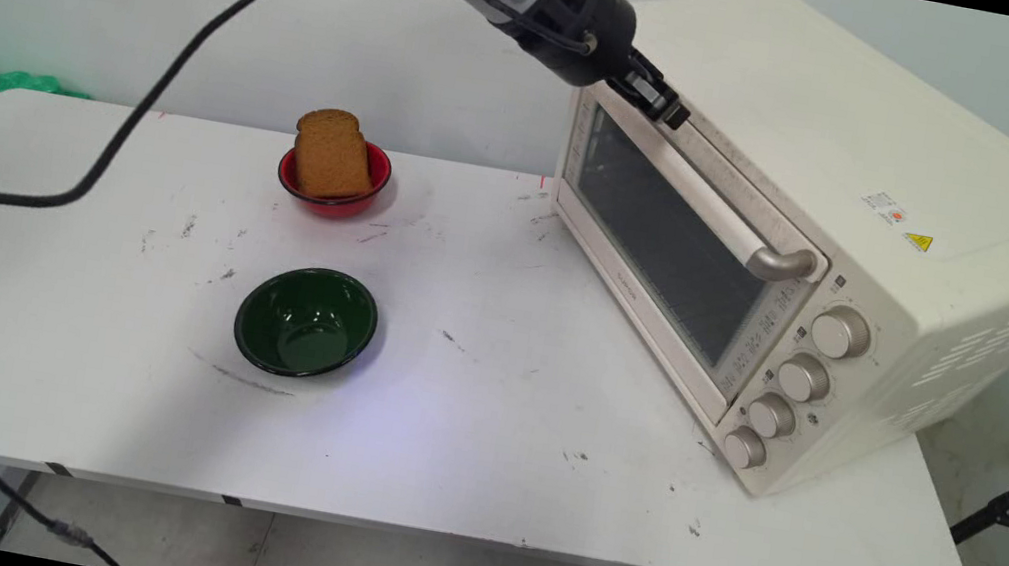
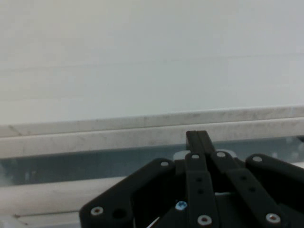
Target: Open the oven
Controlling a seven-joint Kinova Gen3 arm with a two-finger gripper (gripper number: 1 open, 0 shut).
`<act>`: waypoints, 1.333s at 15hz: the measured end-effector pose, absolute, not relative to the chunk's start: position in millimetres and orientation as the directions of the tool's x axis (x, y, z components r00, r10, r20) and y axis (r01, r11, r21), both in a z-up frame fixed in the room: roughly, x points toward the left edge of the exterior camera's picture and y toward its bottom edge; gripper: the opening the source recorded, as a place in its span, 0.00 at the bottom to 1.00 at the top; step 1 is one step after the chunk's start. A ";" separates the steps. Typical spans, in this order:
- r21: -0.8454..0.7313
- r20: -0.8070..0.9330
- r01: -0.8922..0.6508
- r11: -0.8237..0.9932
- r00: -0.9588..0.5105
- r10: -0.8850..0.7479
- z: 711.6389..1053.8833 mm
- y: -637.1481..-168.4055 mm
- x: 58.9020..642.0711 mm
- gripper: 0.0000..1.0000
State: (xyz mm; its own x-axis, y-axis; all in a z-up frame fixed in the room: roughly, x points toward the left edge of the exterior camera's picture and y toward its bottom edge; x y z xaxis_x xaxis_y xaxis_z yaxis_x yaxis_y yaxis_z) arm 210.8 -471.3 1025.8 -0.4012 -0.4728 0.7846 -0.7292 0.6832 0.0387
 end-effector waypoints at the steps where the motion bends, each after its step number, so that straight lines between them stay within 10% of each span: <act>1: 0.030 0.783 -0.728 0.685 -0.409 -0.469 1024.5 -472.8 209.4 0.00; 20: -0.045 0.725 -0.717 0.695 -0.502 -0.471 1000.1 -460.7 227.5 0.00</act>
State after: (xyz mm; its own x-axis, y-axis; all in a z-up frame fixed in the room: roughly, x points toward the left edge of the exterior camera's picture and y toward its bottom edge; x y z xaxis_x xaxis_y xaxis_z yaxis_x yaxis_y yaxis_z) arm 227.5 -460.7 1000.1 -0.5021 -0.4707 0.7255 -0.7173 0.6953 -0.0452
